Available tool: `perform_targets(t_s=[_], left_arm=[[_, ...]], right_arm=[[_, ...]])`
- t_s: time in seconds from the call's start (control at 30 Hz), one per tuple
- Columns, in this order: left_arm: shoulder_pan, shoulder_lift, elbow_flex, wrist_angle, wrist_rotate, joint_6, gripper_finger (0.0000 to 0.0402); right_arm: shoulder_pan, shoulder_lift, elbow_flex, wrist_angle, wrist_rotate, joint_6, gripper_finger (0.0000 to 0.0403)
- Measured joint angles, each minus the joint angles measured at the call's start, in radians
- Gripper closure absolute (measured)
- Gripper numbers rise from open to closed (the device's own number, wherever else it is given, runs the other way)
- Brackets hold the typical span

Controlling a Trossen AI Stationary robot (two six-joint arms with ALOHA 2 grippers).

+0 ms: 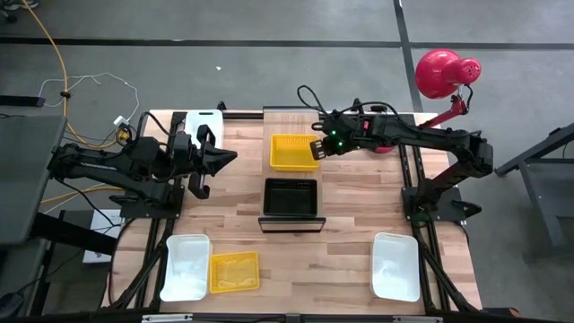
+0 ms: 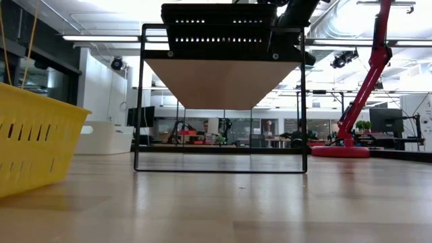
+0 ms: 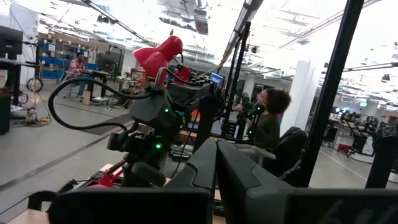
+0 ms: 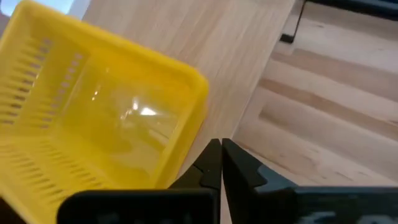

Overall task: Stack baskets on shelf by color
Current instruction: Stack the yellow bin on top of the yellow bins on the shelf

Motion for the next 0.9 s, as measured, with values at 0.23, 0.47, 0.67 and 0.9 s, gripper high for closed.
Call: perform_targets(t_s=[0.23, 0.47, 0.67, 0.9], left_arm=[[0.000, 0.000, 0.000, 0.000, -0.016, 0.000, 0.0401], [-0.001, 0.000, 0.000, -0.001, -0.022, -0.003, 0.0402], [-0.001, 0.001, 0.000, -0.046, -0.019, -0.041, 0.0401], [-0.001, 0.001, 0.000, -0.053, -0.019, -0.055, 0.0402]], right_arm=[[-0.001, -0.003, 0.000, -0.012, -0.003, -0.084, 0.0402], [0.006, -0.096, 0.000, -0.173, 0.035, -0.219, 0.0403], [0.105, -0.219, 0.000, -0.202, 0.048, -0.306, 0.0403], [0.265, -0.313, 0.000, -0.185, 0.087, -0.297, 0.0403]])
